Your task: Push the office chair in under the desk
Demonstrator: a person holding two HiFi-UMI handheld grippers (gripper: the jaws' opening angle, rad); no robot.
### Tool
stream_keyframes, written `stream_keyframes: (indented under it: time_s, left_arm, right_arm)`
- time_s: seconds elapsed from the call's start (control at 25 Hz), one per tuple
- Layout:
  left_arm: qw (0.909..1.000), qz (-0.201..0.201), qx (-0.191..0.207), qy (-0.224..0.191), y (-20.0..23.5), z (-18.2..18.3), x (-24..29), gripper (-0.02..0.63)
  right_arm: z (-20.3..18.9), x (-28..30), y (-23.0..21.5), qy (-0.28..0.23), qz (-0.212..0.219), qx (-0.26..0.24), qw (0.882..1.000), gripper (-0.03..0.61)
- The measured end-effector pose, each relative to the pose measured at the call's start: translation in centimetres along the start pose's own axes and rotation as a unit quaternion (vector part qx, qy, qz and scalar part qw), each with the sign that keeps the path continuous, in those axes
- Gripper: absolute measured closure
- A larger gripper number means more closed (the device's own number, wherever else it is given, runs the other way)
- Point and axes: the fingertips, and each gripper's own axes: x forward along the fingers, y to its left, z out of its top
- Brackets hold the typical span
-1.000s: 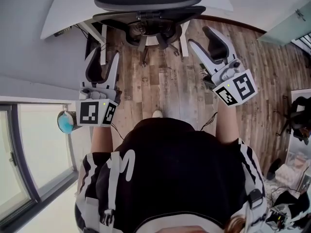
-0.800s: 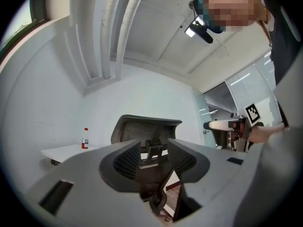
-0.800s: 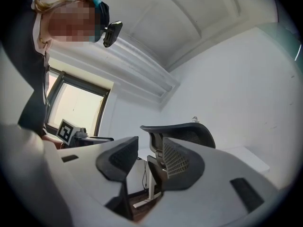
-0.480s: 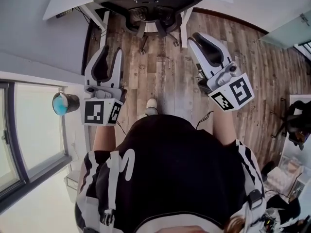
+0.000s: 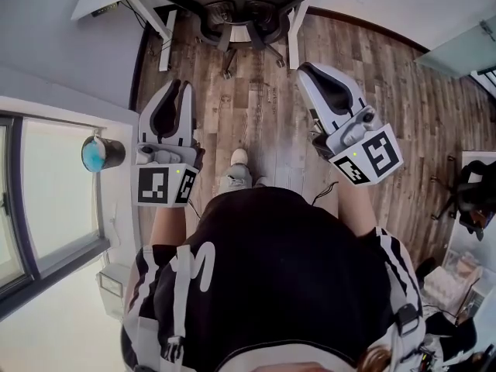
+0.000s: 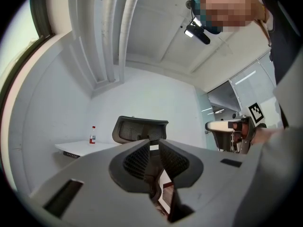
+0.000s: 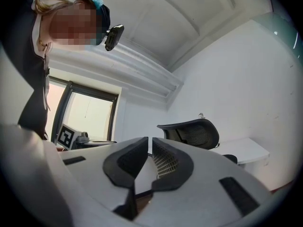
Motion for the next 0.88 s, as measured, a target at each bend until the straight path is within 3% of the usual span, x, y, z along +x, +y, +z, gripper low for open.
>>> stream_keyframes:
  time_s: [0.88]
  left_arm:
    - [0.9998, 0.016, -0.005, 0.007, -1.3, -0.4, -2.3, 0.604]
  right_arm:
    - [-1.0, -0.8, 2.7, 0.018, 0.02, -0.002, 1.0, 0.568]
